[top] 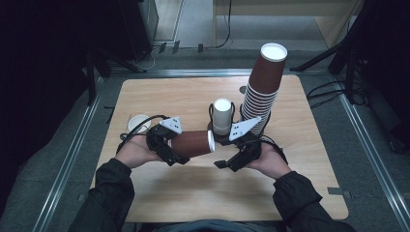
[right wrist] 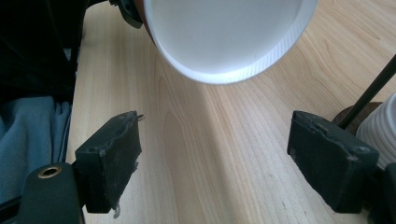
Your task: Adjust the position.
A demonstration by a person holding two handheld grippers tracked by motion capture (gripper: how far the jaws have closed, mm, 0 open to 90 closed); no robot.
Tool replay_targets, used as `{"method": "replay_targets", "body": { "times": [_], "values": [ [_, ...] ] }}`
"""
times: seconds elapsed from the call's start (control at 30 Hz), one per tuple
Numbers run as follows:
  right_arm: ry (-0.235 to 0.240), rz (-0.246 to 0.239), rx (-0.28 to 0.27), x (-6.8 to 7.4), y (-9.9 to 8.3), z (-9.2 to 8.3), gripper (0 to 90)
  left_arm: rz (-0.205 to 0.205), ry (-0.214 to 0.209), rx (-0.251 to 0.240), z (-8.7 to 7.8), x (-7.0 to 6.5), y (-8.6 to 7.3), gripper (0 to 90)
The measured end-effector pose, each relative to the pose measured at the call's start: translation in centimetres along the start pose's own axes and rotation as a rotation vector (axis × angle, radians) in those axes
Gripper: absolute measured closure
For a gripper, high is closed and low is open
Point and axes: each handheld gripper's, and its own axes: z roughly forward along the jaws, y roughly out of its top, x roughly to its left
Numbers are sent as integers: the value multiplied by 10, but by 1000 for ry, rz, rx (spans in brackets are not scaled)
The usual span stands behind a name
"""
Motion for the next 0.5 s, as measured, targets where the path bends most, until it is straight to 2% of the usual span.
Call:
{"method": "replay_targets", "body": {
  "times": [0.17,0.23,0.37,0.5],
  "values": [
    [-9,-5,1,-1,0,0,175,-3,7,32,4,0,1,75],
    [-14,-7,1,-1,0,0,175,1,18,63,7,0,1,75],
    [-17,-13,2,0,0,0,175,-7,12,93,12,0,2,75],
    [-18,-19,5,0,0,1,175,7,18,128,17,-1,3,76]
  ]
}}
